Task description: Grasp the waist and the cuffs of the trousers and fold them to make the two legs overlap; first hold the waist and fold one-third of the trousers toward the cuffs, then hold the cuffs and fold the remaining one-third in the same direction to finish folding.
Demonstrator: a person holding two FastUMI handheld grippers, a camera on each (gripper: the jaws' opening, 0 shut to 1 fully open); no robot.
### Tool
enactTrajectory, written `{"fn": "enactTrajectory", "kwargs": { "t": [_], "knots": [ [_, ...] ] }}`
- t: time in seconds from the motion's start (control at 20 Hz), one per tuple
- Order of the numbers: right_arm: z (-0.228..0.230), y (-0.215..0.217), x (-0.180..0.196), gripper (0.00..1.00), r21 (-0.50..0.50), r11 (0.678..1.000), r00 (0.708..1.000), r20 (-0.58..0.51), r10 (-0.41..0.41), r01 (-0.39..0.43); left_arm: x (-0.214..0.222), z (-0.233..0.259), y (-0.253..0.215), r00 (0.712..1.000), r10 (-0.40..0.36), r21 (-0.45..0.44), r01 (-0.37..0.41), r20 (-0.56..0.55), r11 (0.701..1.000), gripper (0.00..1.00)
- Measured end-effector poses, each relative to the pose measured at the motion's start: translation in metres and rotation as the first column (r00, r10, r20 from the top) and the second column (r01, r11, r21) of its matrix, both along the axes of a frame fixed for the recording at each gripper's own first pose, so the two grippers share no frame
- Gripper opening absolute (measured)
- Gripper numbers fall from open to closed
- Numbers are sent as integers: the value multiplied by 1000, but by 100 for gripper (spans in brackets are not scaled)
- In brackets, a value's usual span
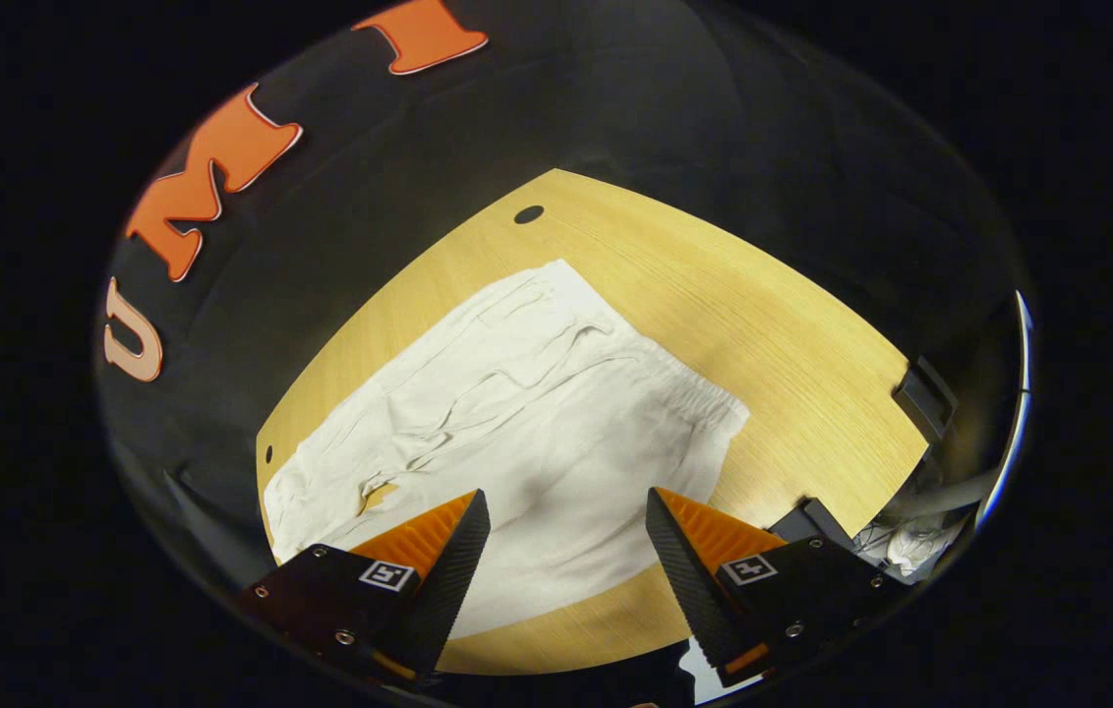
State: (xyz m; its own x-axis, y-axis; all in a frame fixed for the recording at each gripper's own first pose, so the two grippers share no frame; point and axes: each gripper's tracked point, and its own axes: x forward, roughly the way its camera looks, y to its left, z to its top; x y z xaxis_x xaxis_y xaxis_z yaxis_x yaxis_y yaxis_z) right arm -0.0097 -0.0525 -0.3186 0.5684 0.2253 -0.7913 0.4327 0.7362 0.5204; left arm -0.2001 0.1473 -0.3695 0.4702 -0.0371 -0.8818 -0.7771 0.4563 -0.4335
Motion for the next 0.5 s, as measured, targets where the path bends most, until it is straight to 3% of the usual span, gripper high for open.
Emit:
{"fn": "enactTrajectory", "kwargs": {
  "t": [0.1,0.15,0.5],
  "knots": [
    [-6,-3,-1,97,21,1000,1000,-18,-21,21,-11,-13,8,998,61,-36,-62,-17,997,100],
    [-10,-5,-1,97,25,999,999,-24,-28,29,-17,-17,12,996,82,-50,-84,-29,995,96],
    [-36,-15,-12,98,77,993,993,-86,-82,89,-47,-47,55,986,154,-42,-157,-65,987,100]
  ]
}}
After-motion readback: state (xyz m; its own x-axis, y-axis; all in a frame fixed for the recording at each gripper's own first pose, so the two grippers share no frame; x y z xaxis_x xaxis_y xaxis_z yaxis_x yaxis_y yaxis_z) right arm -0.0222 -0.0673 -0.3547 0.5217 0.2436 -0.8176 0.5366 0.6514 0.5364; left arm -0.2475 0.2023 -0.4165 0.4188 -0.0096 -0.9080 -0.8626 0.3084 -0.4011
